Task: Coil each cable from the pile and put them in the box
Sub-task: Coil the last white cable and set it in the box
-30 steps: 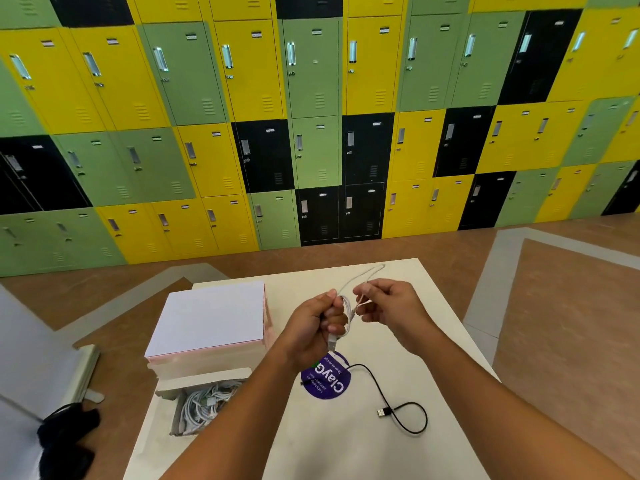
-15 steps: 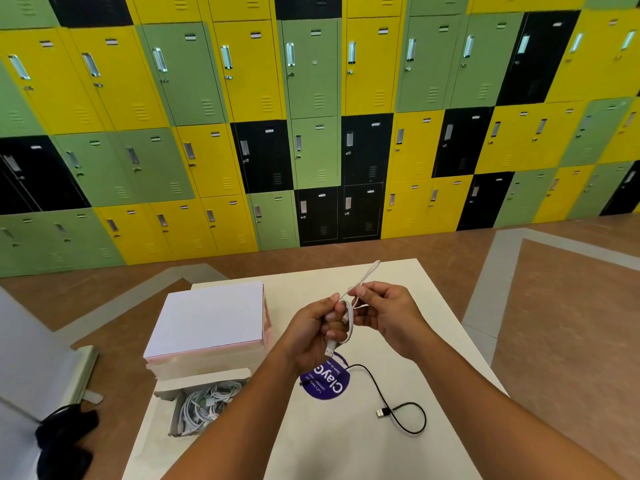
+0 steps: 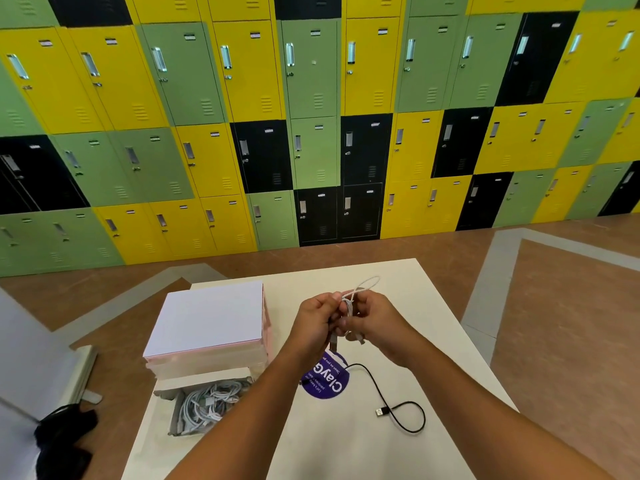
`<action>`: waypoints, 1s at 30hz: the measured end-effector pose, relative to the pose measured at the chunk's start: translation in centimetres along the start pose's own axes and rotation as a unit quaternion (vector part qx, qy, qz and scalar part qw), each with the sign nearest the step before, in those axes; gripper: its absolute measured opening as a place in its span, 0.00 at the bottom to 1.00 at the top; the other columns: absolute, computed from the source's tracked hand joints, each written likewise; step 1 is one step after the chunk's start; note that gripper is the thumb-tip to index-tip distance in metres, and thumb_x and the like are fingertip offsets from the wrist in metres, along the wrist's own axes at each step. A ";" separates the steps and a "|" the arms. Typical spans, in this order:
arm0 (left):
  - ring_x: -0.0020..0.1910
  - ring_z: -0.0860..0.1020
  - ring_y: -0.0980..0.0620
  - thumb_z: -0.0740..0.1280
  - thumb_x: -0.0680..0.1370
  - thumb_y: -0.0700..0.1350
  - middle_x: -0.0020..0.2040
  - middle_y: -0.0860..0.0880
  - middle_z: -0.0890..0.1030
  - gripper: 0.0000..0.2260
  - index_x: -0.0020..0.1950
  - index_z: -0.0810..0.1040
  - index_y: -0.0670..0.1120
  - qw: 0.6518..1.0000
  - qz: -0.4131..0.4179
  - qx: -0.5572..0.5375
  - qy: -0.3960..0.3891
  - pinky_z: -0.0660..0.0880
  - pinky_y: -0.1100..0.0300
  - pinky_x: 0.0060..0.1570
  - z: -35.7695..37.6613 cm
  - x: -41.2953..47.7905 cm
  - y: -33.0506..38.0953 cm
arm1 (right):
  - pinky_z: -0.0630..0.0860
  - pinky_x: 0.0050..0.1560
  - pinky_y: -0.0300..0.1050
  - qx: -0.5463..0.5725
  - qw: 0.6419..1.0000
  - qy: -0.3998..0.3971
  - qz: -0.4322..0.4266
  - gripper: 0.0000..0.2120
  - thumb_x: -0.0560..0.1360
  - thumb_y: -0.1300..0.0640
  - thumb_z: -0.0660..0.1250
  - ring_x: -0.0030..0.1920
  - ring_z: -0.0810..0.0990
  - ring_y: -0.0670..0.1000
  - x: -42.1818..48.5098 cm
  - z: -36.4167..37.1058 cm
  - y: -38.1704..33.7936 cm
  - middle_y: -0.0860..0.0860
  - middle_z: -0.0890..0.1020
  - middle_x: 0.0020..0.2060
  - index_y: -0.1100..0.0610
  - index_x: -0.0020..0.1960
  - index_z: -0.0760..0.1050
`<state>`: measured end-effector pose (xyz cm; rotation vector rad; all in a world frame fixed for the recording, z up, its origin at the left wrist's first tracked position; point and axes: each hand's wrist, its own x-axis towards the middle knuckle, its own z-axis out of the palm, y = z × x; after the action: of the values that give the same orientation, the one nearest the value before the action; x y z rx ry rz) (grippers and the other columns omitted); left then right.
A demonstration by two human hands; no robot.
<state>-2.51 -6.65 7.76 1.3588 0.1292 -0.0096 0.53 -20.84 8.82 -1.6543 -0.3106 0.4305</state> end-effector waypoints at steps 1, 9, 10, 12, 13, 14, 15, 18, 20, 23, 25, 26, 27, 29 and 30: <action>0.32 0.73 0.50 0.60 0.85 0.47 0.37 0.40 0.76 0.17 0.42 0.79 0.41 1.000 0.007 0.018 0.009 0.74 0.59 0.33 0.0 0.0 -0.1 | 0.82 0.46 0.50 -0.007 1.000 0.005 -0.003 0.14 0.75 0.69 0.70 0.45 0.86 0.57 0.0 -0.2 0.0 0.59 0.86 0.46 0.60 0.59 0.78; 0.27 0.70 0.54 0.58 0.86 0.47 0.26 0.52 0.70 0.17 0.42 0.79 0.42 0.994 0.012 0.076 0.076 0.70 0.57 0.32 -0.3 0.6 -0.4 | 0.84 0.45 0.46 -0.041 0.998 0.043 0.019 0.08 0.76 0.69 0.70 0.42 0.87 0.57 0.3 -0.9 -0.3 0.60 0.87 0.42 0.64 0.54 0.81; 0.27 0.70 0.55 0.58 0.85 0.47 0.26 0.51 0.70 0.17 0.41 0.79 0.42 0.993 0.013 0.072 0.089 0.71 0.58 0.32 -0.5 0.8 -0.4 | 0.84 0.43 0.45 -0.040 0.998 0.041 0.031 0.07 0.76 0.70 0.70 0.41 0.87 0.58 0.2 -1.1 -0.3 0.61 0.86 0.42 0.65 0.53 0.80; 0.26 0.67 0.54 0.59 0.85 0.45 0.26 0.51 0.67 0.16 0.40 0.77 0.42 0.990 0.006 0.013 0.139 0.69 0.59 0.30 -1.3 1.6 -0.1 | 0.84 0.42 0.45 -0.038 0.997 0.043 0.057 0.06 0.75 0.71 0.70 0.40 0.87 0.60 -0.1 -1.9 0.4 0.64 0.86 0.40 0.68 0.52 0.79; 0.26 0.66 0.53 0.59 0.85 0.44 0.25 0.52 0.66 0.16 0.40 0.76 0.42 0.986 -0.003 -0.029 0.166 0.68 0.60 0.29 -2.0 1.9 0.3 | 0.84 0.43 0.46 -0.039 0.996 0.047 0.070 0.05 0.75 0.71 0.69 0.40 0.87 0.61 -0.2 -2.4 1.0 0.64 0.86 0.40 0.68 0.51 0.79; 0.26 0.64 0.53 0.59 0.85 0.43 0.25 0.52 0.66 0.16 0.40 0.75 0.42 0.980 -0.012 -0.067 0.185 0.68 0.61 0.29 -2.8 2.2 0.8 | 0.84 0.44 0.48 -0.039 0.994 0.053 0.082 0.05 0.75 0.70 0.69 0.41 0.87 0.61 -0.5 -3.0 1.6 0.64 0.86 0.40 0.68 0.51 0.79; 0.27 0.64 0.54 0.58 0.85 0.43 0.25 0.52 0.66 0.15 0.40 0.75 0.42 0.976 -0.018 -0.093 0.195 0.68 0.62 0.29 -3.5 2.4 1.2 | 0.84 0.45 0.50 -0.043 0.993 0.059 0.094 0.04 0.76 0.70 0.69 0.41 0.87 0.62 -0.8 -3.6 2.3 0.63 0.86 0.40 0.67 0.50 0.79; 0.26 0.64 0.55 0.58 0.86 0.44 0.26 0.51 0.66 0.15 0.41 0.75 0.42 0.977 -0.027 -0.102 0.184 0.67 0.62 0.30 -4.2 2.3 1.8 | 0.83 0.47 0.51 -0.085 0.988 0.041 0.125 0.03 0.76 0.68 0.69 0.43 0.87 0.57 -1.2 -4.3 3.8 0.58 0.87 0.39 0.63 0.48 0.81; 0.25 0.65 0.55 0.58 0.86 0.44 0.27 0.51 0.65 0.16 0.40 0.75 0.42 0.981 -0.029 -0.093 0.166 0.67 0.61 0.30 -3.4 2.2 1.6 | 0.81 0.46 0.45 -0.160 0.976 -0.003 0.145 0.03 0.74 0.66 0.71 0.45 0.87 0.53 -1.2 -3.8 3.9 0.54 0.87 0.39 0.60 0.46 0.82; 0.25 0.66 0.55 0.59 0.85 0.44 0.26 0.52 0.66 0.16 0.40 0.75 0.42 0.988 -0.019 -0.057 0.141 0.67 0.60 0.31 -2.1 2.1 1.1 | 0.79 0.45 0.38 -0.192 0.972 -0.049 0.129 0.07 0.73 0.64 0.73 0.49 0.86 0.52 -0.8 -2.3 3.0 0.53 0.87 0.44 0.57 0.51 0.83; 0.25 0.66 0.55 0.59 0.85 0.45 0.26 0.52 0.66 0.16 0.40 0.75 0.42 0.992 -0.010 -0.038 0.120 0.67 0.60 0.30 -1.6 2.0 1.0 | 0.76 0.43 0.36 -0.126 0.985 -0.061 0.105 0.12 0.75 0.61 0.72 0.49 0.86 0.51 -0.7 -1.2 1.6 0.53 0.87 0.47 0.57 0.58 0.79; 0.25 0.66 0.55 0.59 0.85 0.45 0.26 0.52 0.66 0.16 0.40 0.75 0.42 0.994 -0.007 -0.030 0.109 0.68 0.60 0.30 -1.3 1.8 1.1 | 0.75 0.46 0.40 -0.088 0.990 -0.063 0.091 0.13 0.76 0.58 0.72 0.49 0.86 0.52 -0.6 -0.7 0.8 0.53 0.87 0.48 0.56 0.60 0.78; 0.25 0.67 0.55 0.59 0.85 0.46 0.26 0.52 0.66 0.16 0.40 0.75 0.42 0.995 -0.006 -0.023 0.098 0.67 0.60 0.29 -1.1 1.5 1.1 | 0.75 0.48 0.44 -0.061 0.994 -0.060 0.074 0.14 0.77 0.55 0.72 0.49 0.87 0.53 -0.5 -0.2 0.2 0.53 0.87 0.48 0.55 0.61 0.77; 0.25 0.67 0.55 0.58 0.85 0.46 0.26 0.52 0.67 0.16 0.40 0.74 0.43 0.997 -0.008 -0.014 0.079 0.67 0.62 0.28 -0.5 1.0 1.2 | 0.78 0.52 0.52 -0.041 0.998 -0.040 0.040 0.14 0.76 0.54 0.73 0.46 0.87 0.56 -0.1 0.4 -0.4 0.55 0.87 0.45 0.57 0.60 0.77; 0.25 0.67 0.55 0.58 0.85 0.46 0.25 0.52 0.68 0.16 0.40 0.74 0.43 0.997 -0.009 -0.013 0.074 0.66 0.61 0.28 -0.3 0.9 1.3 | 0.80 0.52 0.55 -0.035 0.999 -0.026 0.030 0.14 0.76 0.56 0.73 0.44 0.87 0.58 0.1 0.6 -0.6 0.57 0.87 0.43 0.59 0.59 0.77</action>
<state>-1.58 -5.97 8.90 1.3318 0.2644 0.0776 0.40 -20.17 9.33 -1.7262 -0.3187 0.5131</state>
